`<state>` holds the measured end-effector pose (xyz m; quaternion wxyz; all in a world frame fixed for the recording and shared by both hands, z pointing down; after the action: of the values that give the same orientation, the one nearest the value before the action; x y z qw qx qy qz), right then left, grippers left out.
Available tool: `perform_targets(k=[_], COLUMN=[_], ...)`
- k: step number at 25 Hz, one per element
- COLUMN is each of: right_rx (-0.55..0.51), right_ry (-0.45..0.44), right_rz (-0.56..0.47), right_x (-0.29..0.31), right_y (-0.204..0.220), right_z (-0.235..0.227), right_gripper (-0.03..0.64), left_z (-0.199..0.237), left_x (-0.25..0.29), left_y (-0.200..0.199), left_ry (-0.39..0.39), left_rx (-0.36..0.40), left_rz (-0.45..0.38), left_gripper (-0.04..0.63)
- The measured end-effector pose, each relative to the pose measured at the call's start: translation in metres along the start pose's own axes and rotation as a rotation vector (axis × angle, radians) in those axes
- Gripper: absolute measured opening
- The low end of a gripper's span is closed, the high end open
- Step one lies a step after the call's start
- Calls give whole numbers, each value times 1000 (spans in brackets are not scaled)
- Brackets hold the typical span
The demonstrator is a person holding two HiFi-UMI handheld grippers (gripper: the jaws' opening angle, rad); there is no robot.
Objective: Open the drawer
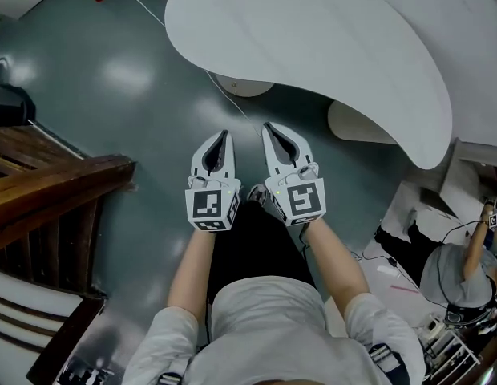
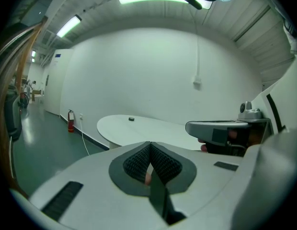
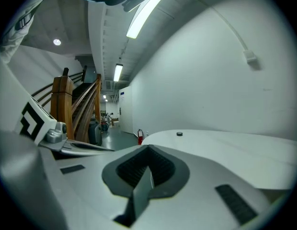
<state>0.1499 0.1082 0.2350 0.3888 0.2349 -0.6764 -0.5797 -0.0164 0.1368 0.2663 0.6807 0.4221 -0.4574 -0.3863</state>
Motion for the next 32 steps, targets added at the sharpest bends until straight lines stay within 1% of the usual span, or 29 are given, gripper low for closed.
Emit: perform_targets(k=[6, 10, 13, 15, 18, 20, 23, 28, 32], right_rx=[-30, -38, -36, -23, 9, 10, 13, 48, 50], right_ry=[-24, -32, -35, -36, -40, -42, -31, 0, 17], right_rz=[60, 92, 114, 124, 126, 130, 143, 156, 153], right_x=[38, 59, 71, 76, 83, 89, 100, 110, 115], right_y=[45, 75, 92, 100, 109, 114, 119, 128, 141], right_z=[2, 5, 11, 14, 14, 16, 17, 10, 6], right_gripper=[12, 12, 12, 12, 12, 12, 12, 12, 12], left_z=[38, 61, 75, 82, 92, 99, 107, 112, 116], left_x=[29, 40, 45, 51, 67, 76, 90, 119, 144], left_y=[51, 85, 103, 114, 132, 144, 153, 158, 164], left_ry=[-14, -6, 0, 2, 27, 33, 26, 32, 50], left_rx=[-47, -64, -83, -113, -178, -196, -176, -197, -203], left_rz=[13, 24, 26, 24, 28, 37, 48, 47, 44], left_gripper=[6, 6, 5, 6, 6, 6, 6, 6, 6])
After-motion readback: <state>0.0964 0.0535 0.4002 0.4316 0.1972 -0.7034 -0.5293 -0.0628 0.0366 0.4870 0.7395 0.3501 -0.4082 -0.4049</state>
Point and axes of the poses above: the fingertips, and each gripper's own axes: x forward along the fingers, z to its left, y out of its underside, the point moved 10 cm from there along -x, backward along the fingers
